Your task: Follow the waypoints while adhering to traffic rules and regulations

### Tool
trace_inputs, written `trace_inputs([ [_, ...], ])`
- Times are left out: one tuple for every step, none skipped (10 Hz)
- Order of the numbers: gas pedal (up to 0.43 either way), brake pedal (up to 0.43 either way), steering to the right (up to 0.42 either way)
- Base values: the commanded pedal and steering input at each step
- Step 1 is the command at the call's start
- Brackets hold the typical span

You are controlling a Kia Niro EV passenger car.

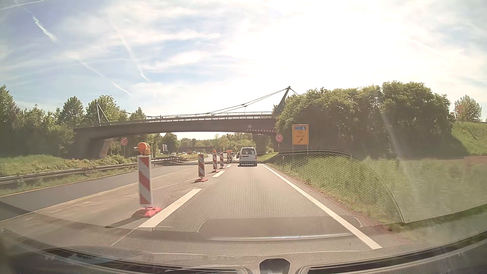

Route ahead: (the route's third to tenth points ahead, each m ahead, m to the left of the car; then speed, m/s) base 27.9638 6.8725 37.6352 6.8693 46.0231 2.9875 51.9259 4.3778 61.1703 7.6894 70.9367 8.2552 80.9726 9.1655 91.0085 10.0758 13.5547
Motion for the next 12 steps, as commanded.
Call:
trace_inputs([
  [0.039,0.000,-0.006],
  [0.039,0.000,-0.006],
  [0.039,0.000,-0.006],
  [0.039,0.000,-0.006],
  [0.039,0.000,-0.005],
  [0.039,0.000,-0.006],
  [0.039,0.000,-0.006],
  [0.039,0.000,-0.005],
  [0.039,0.000,-0.005],
  [0.039,0.000,-0.006],
  [0.039,0.000,-0.004],
  [0.039,0.000,-0.003],
])
